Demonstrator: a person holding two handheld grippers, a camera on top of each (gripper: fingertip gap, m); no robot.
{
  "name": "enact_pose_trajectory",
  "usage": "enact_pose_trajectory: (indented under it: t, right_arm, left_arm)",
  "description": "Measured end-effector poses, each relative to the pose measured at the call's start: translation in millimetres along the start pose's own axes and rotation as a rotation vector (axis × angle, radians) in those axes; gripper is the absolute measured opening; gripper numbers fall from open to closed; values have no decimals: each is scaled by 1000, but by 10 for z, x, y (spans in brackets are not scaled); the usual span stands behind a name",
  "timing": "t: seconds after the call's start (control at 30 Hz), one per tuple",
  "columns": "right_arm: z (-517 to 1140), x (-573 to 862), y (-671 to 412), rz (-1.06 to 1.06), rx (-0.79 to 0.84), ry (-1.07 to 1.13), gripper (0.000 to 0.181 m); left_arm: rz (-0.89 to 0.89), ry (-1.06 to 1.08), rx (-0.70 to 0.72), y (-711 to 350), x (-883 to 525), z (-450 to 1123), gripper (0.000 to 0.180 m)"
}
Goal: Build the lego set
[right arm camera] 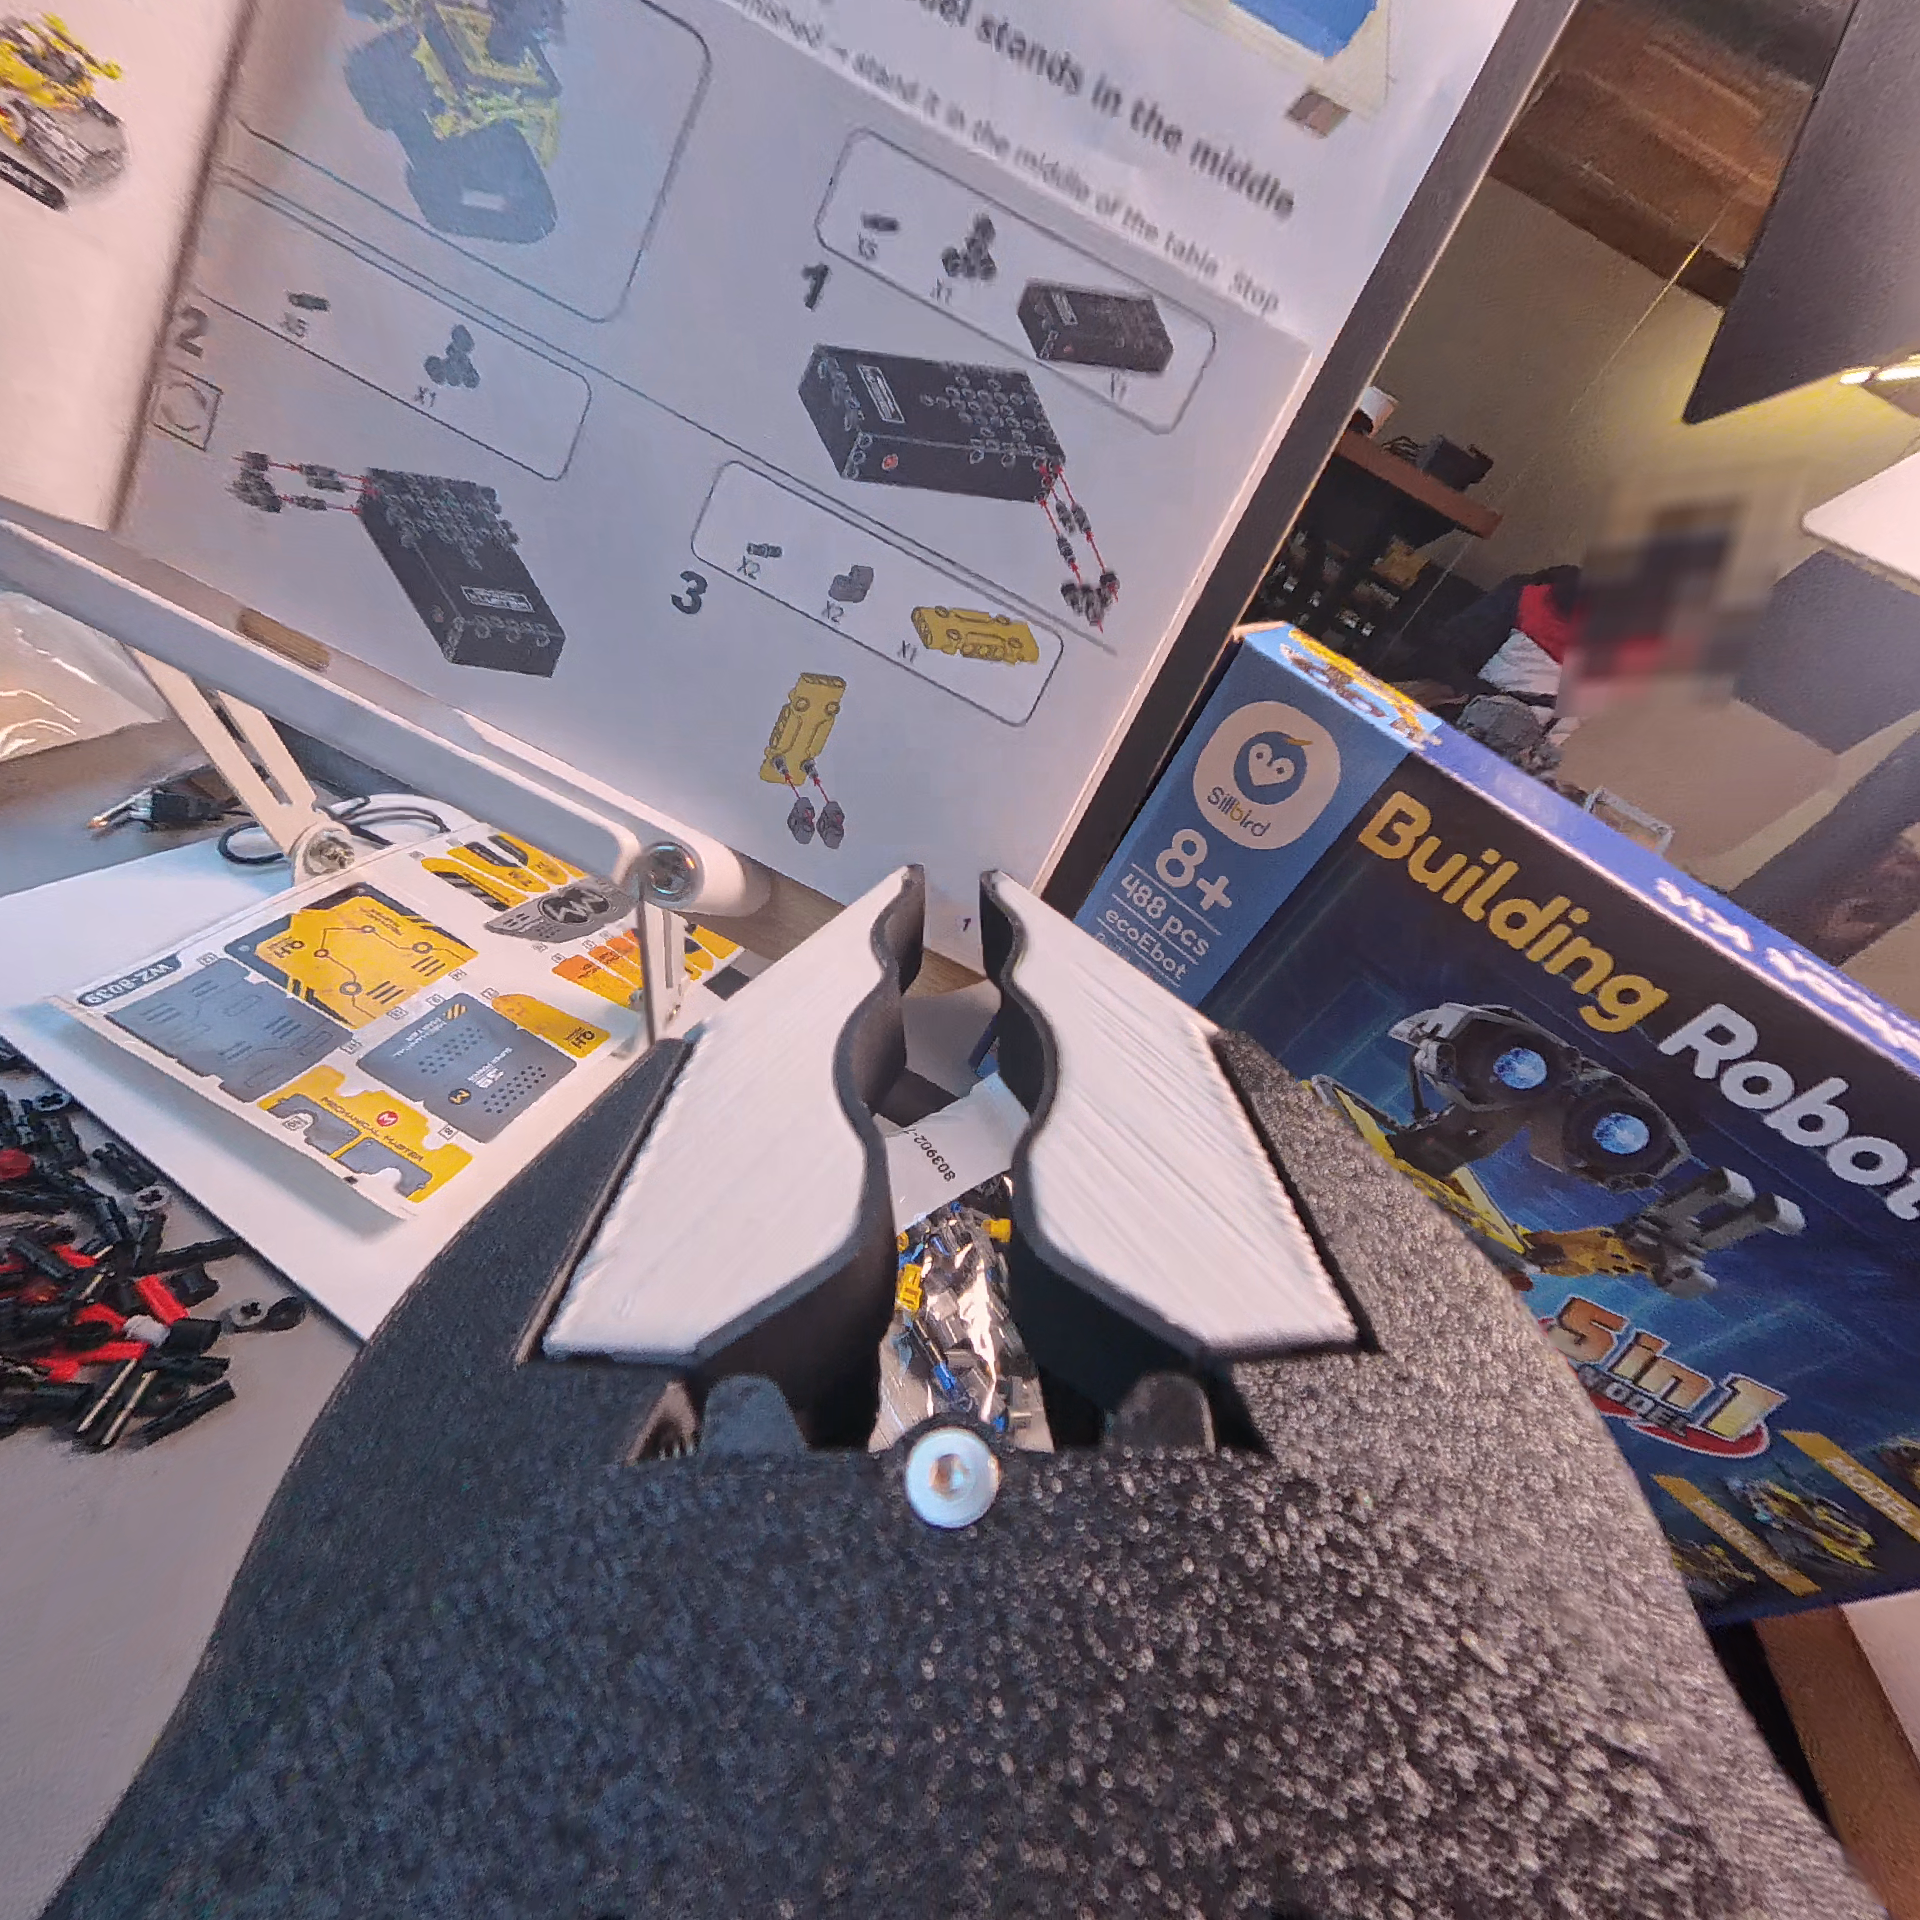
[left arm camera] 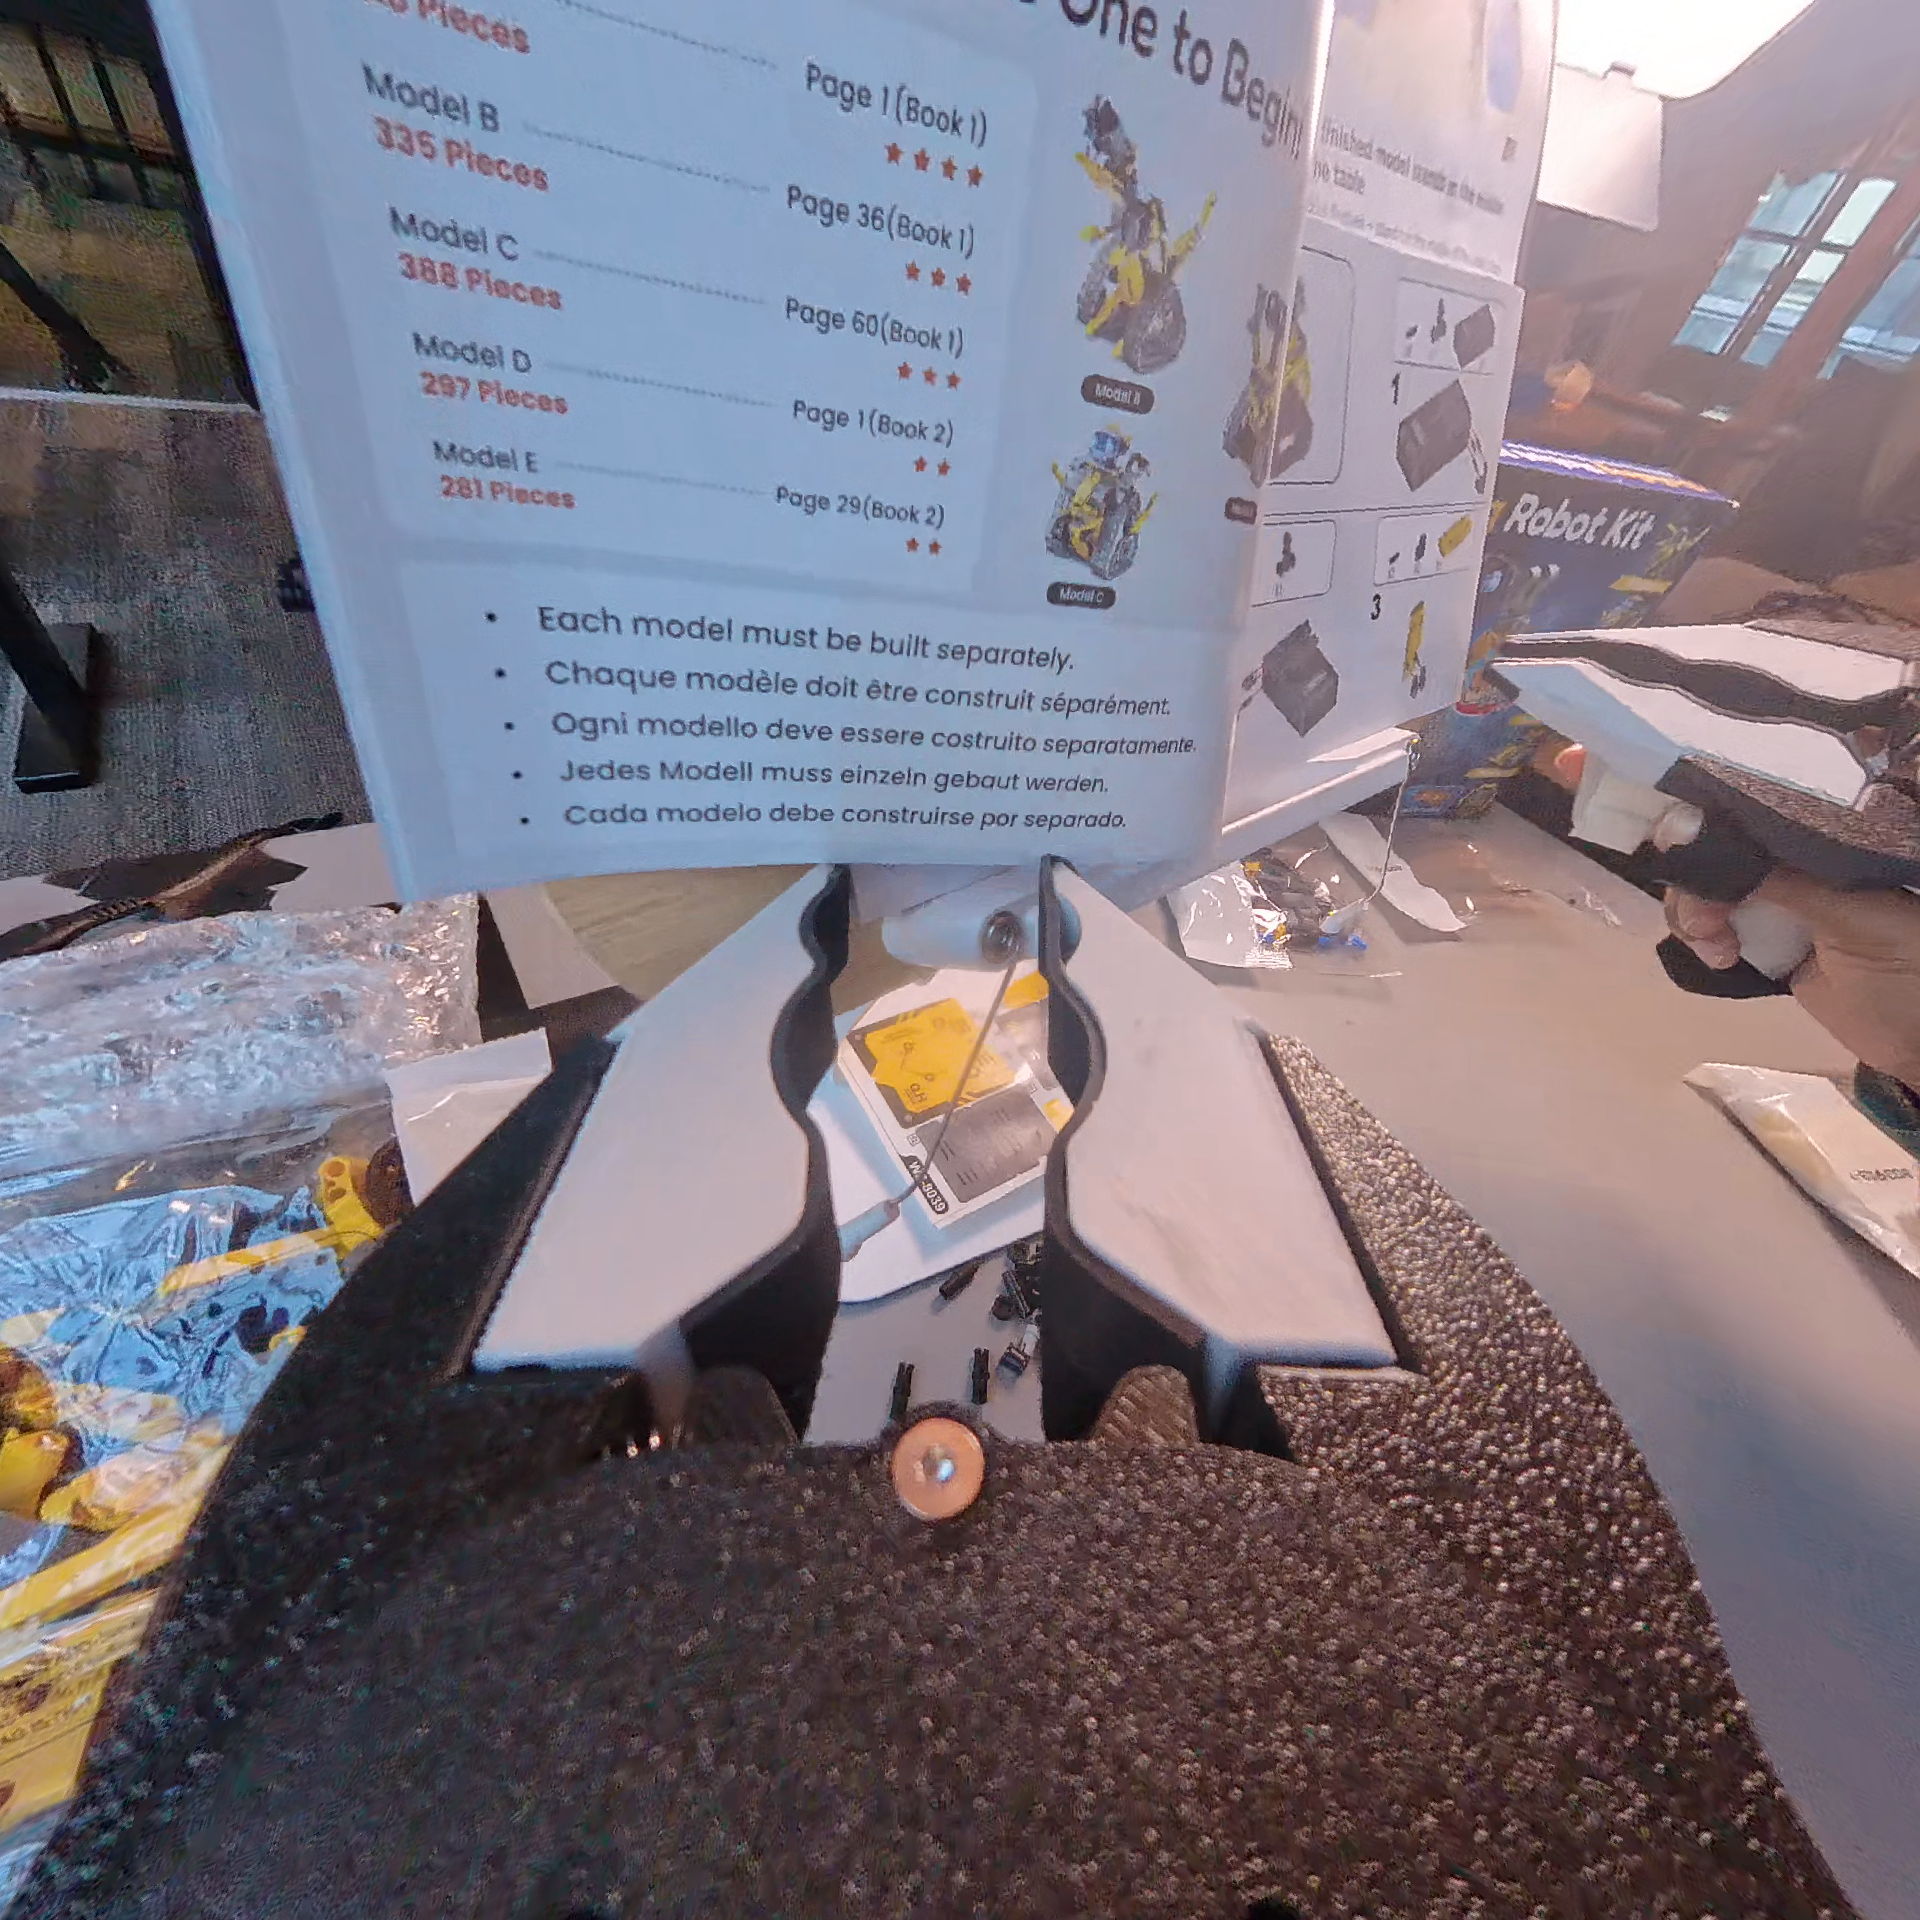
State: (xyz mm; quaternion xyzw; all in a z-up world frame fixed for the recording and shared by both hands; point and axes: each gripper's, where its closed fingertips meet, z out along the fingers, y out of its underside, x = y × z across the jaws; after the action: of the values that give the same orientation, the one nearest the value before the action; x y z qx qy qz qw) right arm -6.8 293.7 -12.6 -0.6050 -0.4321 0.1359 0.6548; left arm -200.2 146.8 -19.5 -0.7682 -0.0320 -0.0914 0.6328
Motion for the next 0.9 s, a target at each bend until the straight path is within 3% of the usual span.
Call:
enact_pose_trajectory:
  t: [0.3,0.47,0.6,0.9]
  right_arm:
    - [36,-1301,-928,-196,218,-252,7]
    - [486,-1651,-1008,-276,139,-206,9]
    - [559,-1727,-953,-343,93,-170,9]
    - [291,-1727,-966,-295,150,-266,17]
  left_arm:
    - [-69,5,23,79,-72,-85,37]
    - [-76,-8,41,88,-44,-275,36]
    - [37,-11,99,-51,44,-411,33]
    - [138,-43,45,-103,38,81,33]
